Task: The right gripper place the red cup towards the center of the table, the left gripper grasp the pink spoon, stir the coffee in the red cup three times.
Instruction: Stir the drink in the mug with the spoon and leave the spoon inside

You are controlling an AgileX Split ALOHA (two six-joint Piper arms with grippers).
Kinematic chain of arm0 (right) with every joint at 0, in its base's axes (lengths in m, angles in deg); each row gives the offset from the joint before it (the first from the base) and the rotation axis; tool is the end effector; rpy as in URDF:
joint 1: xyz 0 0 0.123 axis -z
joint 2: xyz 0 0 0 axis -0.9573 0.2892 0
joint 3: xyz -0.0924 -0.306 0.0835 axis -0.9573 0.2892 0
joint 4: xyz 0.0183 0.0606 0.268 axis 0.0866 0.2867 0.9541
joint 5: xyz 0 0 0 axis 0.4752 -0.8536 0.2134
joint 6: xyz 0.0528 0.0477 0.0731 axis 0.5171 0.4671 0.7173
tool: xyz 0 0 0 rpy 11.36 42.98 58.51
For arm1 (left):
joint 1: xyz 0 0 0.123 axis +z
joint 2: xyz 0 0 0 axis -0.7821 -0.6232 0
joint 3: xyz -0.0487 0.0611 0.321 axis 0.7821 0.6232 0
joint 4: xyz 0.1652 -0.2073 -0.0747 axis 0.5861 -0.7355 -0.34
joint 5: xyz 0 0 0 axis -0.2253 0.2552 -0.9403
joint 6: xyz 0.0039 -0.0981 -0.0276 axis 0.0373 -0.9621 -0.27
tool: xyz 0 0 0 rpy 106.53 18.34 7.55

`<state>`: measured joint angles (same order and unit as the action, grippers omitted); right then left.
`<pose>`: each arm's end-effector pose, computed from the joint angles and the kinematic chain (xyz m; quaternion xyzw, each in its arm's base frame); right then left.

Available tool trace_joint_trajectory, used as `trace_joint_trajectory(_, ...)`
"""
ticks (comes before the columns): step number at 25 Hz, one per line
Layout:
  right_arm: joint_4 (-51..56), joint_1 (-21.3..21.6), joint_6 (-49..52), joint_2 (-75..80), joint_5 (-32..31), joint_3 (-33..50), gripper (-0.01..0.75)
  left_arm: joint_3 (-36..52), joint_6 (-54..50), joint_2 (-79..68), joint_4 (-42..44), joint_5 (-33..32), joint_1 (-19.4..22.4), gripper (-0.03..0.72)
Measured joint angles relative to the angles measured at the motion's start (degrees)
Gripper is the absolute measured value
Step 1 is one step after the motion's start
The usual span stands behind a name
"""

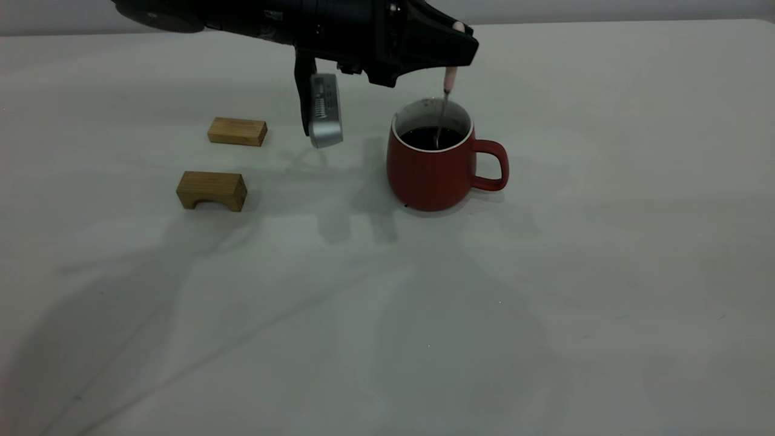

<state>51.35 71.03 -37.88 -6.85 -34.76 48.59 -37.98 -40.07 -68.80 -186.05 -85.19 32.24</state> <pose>-0.0180 0.0089 0.2685 -0.0817 0.8791 0.0272 0.4688 0.4550 -0.2412 0.0679 0.6726 -0.5142 0.4085 0.3412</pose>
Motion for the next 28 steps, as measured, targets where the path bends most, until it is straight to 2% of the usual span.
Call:
trace_joint_trajectory(4,0.0,0.0,0.0,0.0,0.0,0.0,0.586,0.0,-2.56,0.0,2.54,2.07,0.1,0.168)
trace_joint_trajectory(7,0.0,0.0,0.0,0.0,0.0,0.0,0.586,0.0,2.89,0.0,2.13,5.44,0.16,0.168)
trace_joint_trajectory(11,0.0,0.0,0.0,0.0,0.0,0.0,0.586,0.0,10.7,0.0,-1.54,6.17,0.09,0.168)
trace_joint_trajectory(17,0.0,0.0,0.0,0.0,0.0,0.0,0.585,-0.01,1.38,-1.32,-1.71,-0.59,-0.71,0.168)
trace_joint_trajectory(22,0.0,0.0,-0.05,0.0,0.0,0.0,0.585,-0.13,-1.34,-1.57,2.29,0.61,-0.24,0.168)
trace_joint_trajectory(28,0.0,0.0,-0.05,0.0,0.0,0.0,0.585,-0.12,11.39,-1.65,0.47,3.22,0.59,0.168)
